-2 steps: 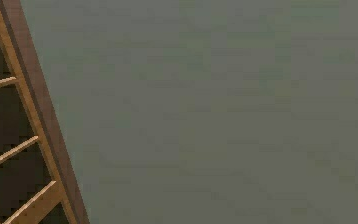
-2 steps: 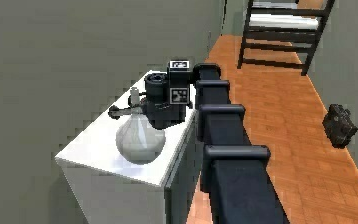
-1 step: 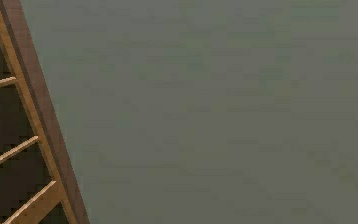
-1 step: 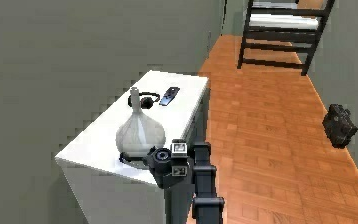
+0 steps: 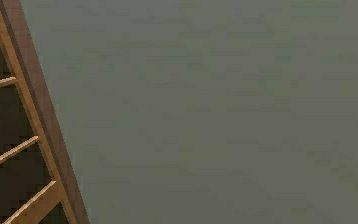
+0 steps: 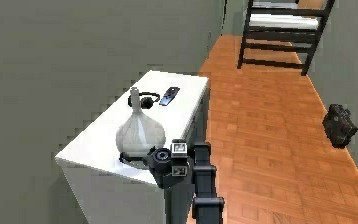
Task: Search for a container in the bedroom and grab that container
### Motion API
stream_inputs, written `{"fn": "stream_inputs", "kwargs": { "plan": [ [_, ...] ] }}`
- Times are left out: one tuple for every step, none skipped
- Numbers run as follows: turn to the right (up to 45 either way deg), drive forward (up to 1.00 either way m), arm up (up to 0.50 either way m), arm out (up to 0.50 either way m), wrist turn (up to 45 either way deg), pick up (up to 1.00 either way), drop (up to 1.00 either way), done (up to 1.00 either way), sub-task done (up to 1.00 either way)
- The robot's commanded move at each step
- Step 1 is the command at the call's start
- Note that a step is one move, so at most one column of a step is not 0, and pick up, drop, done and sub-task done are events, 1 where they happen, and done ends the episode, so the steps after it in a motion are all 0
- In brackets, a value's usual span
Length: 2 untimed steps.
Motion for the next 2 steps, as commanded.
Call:
{"fn": "stream_inputs", "kwargs": {
  "plan": [
    [0.0, 0.0, 0.1, 0.0, 0.0, 0.0, 0.0, 0.0, 0.0],
    [0.0, 0.0, 0.0, 0.0, 0.0, 0.0, 0.0, 1.0, 0.0]
  ]
}}
